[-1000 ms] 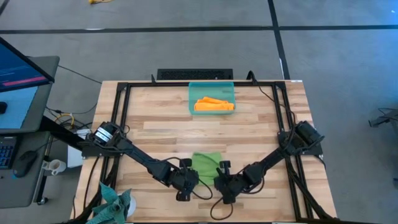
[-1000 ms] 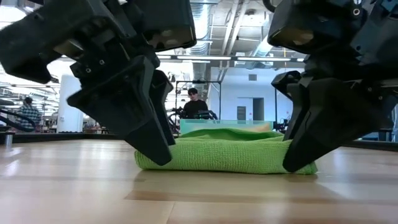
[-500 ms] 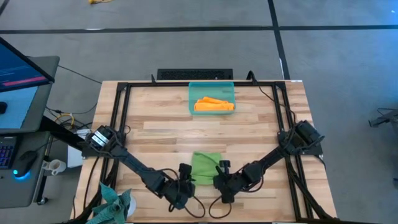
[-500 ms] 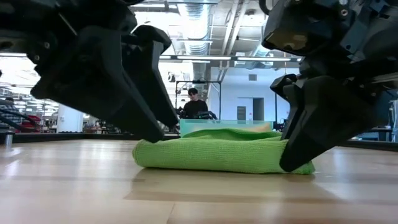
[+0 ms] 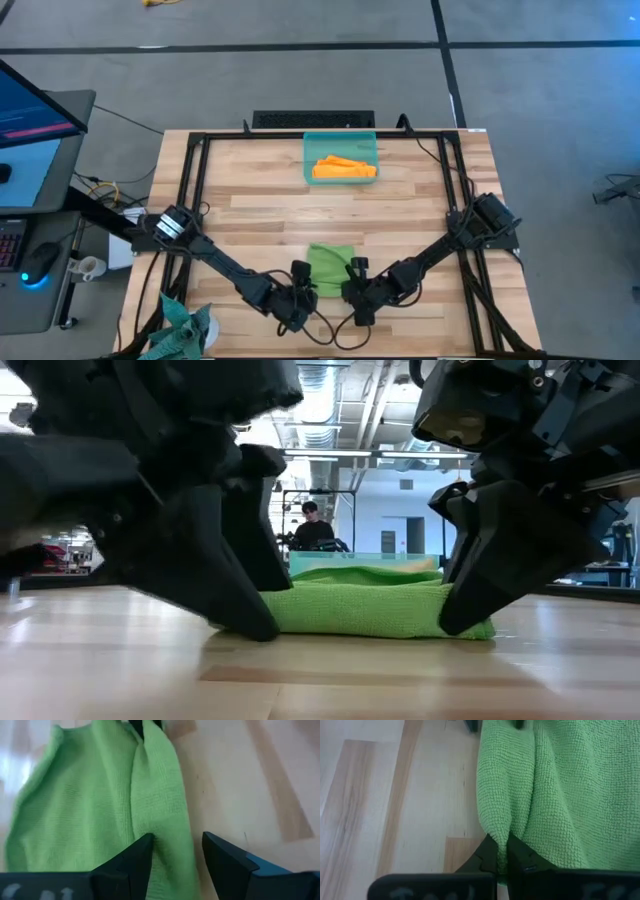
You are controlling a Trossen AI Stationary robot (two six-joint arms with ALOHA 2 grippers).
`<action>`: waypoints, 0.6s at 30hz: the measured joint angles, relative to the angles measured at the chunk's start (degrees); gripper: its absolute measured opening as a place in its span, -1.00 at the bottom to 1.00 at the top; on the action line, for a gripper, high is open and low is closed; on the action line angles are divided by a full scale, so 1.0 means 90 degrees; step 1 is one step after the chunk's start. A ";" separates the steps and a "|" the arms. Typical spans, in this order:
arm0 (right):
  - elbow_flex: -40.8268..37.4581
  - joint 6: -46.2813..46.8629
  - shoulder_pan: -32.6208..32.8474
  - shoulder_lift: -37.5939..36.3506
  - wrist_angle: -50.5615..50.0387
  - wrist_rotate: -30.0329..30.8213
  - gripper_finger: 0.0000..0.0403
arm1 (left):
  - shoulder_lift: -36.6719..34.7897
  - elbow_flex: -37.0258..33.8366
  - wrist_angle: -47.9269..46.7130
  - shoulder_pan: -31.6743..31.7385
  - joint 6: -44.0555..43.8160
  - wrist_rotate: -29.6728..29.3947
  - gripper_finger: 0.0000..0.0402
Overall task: Roll microfiber towels into tight, uniform cylinder then place into a basket
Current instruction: Roll the green microfiber towel
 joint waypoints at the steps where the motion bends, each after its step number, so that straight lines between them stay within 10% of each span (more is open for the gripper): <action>1: -0.0004 -0.0002 0.0000 0.0000 0.0014 0.0000 -0.87 | 0.0048 0.0020 -0.0076 0.0000 -0.0041 -0.0053 -0.17; 10: -0.0004 -0.0002 -0.0006 0.0002 0.0009 -0.0012 -0.84 | 0.0150 0.0030 -0.0451 0.0160 -0.0923 -0.0047 -0.22; 18: 0.0207 -0.0047 0.0078 0.0029 -0.0105 -0.0277 -0.85 | 0.0069 0.0145 -0.0657 0.0235 -0.0588 0.0823 -0.84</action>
